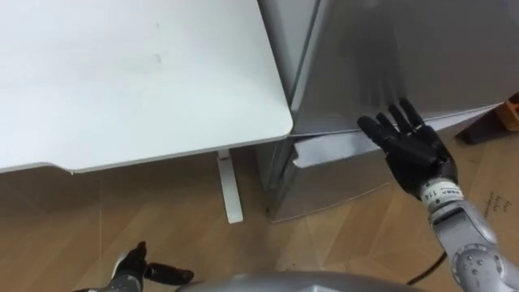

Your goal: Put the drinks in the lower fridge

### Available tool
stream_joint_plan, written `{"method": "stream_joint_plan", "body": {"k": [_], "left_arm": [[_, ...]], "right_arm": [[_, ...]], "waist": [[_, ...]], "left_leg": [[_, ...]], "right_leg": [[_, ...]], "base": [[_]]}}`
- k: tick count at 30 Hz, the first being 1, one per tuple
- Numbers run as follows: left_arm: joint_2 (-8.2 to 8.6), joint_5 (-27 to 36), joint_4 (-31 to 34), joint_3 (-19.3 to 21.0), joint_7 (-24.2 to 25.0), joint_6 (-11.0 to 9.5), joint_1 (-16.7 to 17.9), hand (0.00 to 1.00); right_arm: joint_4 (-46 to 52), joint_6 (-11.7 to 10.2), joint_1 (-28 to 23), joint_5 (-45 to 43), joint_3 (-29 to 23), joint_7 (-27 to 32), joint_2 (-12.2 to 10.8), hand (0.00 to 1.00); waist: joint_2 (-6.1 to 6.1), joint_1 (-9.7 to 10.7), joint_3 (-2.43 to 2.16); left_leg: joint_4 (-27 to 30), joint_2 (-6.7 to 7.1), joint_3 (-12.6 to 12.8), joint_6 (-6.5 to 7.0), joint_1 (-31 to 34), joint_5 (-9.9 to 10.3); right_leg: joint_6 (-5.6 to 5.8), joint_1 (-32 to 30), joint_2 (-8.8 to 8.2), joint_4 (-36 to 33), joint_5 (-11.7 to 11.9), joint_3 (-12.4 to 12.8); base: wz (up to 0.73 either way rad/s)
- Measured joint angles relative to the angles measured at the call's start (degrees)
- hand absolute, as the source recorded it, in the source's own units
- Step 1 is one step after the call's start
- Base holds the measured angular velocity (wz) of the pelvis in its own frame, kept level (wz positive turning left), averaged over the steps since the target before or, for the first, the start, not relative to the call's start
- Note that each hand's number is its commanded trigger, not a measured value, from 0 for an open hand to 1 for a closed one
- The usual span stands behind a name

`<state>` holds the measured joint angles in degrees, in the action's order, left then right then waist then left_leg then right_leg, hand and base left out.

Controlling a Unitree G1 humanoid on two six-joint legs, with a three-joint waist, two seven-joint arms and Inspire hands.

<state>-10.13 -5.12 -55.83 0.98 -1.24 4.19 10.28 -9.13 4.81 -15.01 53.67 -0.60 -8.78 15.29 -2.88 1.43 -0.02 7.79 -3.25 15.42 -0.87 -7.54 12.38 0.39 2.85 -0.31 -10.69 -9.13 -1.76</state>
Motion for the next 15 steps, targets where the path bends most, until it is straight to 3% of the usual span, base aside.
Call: {"method": "stream_joint_plan", "body": {"k": [7,15], "left_arm": [[-0.03,0.0,-0.7,-1.7,-0.6,-0.5,0.0,0.00],[-0.29,1.0,-1.1,-1.6,-1.0,-0.7,0.1,0.00]], "right_arm": [[0.0,-1.8,0.0,0.0,1.6,-0.1,0.0,0.00],[0.0,-2.1,0.0,0.1,2.2,-0.2,-0.1,0.00]], "waist": [[1.19,-0.1,-0.06],[0.64,-0.2,-0.02]], "left_leg": [[-0.1,-0.35,-0.5,-0.29,0.1,-0.1],[0.0,-0.32,-0.8,-0.38,0.4,-0.2]], "right_leg": [[-0.39,0.1,0.40,0.0,0.2,0.0],[-0.44,0.1,0.43,0.5,0.3,0.0]], "base": [[0.00],[0.00]]}}
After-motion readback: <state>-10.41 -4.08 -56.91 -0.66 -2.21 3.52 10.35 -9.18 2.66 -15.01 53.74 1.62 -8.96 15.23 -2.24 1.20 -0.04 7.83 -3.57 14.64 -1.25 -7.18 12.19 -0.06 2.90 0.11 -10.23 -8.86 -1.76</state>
